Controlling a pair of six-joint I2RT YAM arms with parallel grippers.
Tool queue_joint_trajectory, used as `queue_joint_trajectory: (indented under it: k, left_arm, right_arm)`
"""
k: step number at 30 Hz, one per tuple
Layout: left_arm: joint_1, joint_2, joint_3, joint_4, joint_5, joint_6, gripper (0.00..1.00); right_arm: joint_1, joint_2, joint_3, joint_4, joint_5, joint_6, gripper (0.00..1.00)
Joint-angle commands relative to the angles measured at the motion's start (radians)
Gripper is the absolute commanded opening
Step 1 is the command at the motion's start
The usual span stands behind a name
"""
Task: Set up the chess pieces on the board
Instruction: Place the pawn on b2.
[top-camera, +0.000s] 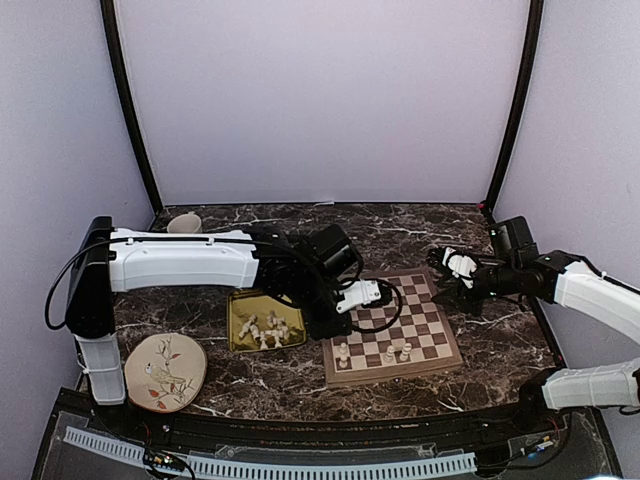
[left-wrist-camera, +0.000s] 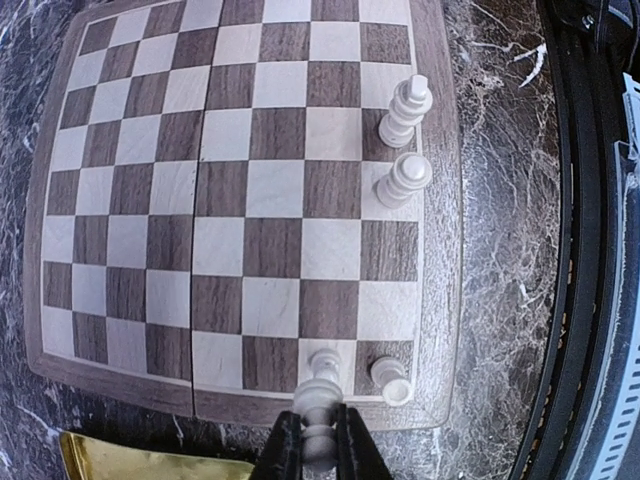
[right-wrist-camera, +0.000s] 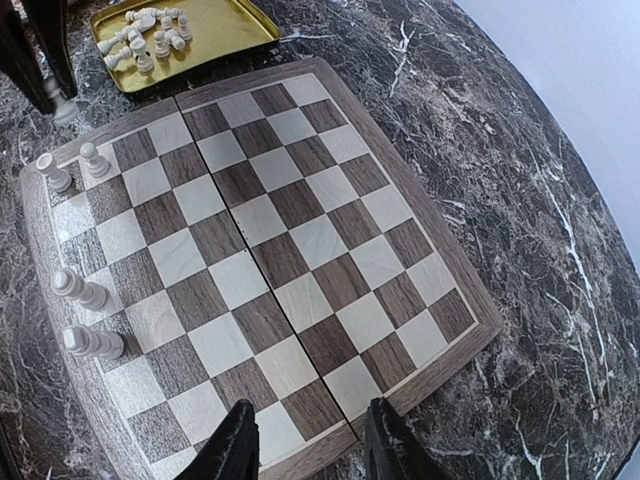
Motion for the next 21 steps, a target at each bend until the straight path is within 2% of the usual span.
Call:
queue_joint_trajectory:
  k: [1,14,21]
  left_arm:
    - [-0.021,0.047,0.092,-0.063,-0.026,0.068,0.08]
    - [-0.055,0.210,0.249,-0.156,-0.044,0.128,0.09]
    - [-0.055,0.247,0.265,-0.192,-0.046,0.129,0.09]
  right_arm:
    - [-0.005,-0.011,-0.007,0.018,0.016,0.000,0.37]
    - [-0.005,-0.009,-0.008,0.019,0.026,0.000,0.37]
    - [-0.005,-0.009,-0.010,0.019,0.025,-0.001,0.37]
